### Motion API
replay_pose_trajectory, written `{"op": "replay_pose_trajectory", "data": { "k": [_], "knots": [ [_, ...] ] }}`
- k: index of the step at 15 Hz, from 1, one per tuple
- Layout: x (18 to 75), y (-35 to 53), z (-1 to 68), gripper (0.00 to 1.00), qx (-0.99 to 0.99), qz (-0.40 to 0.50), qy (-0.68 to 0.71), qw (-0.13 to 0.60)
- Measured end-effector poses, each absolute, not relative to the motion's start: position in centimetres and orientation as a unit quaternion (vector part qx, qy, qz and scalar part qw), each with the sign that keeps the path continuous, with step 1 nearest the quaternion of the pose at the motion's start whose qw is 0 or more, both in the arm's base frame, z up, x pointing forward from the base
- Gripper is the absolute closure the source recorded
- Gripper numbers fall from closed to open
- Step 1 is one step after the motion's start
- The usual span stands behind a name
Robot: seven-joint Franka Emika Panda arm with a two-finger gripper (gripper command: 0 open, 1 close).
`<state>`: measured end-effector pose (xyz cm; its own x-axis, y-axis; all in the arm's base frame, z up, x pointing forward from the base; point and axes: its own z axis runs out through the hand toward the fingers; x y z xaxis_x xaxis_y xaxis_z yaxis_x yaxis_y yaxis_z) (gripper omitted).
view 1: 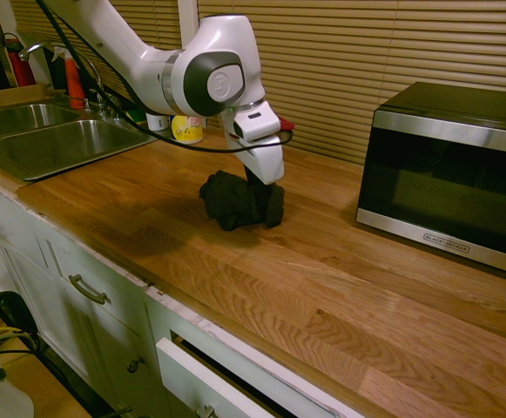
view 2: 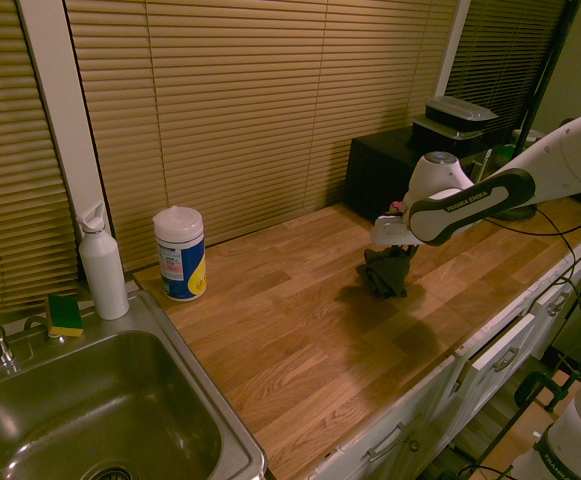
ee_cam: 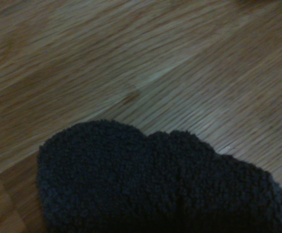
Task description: Clear the spill
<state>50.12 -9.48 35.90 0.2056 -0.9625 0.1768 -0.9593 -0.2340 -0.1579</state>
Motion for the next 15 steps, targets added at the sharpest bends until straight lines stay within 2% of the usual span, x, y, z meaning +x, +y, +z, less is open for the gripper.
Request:
{"op": "replay_pose_trajectory", "data": {
  "k": [15],
  "knots": [
    [50.0,11.7,38.2,1.00,-0.839,-0.119,0.531,0.010]
  ]
}}
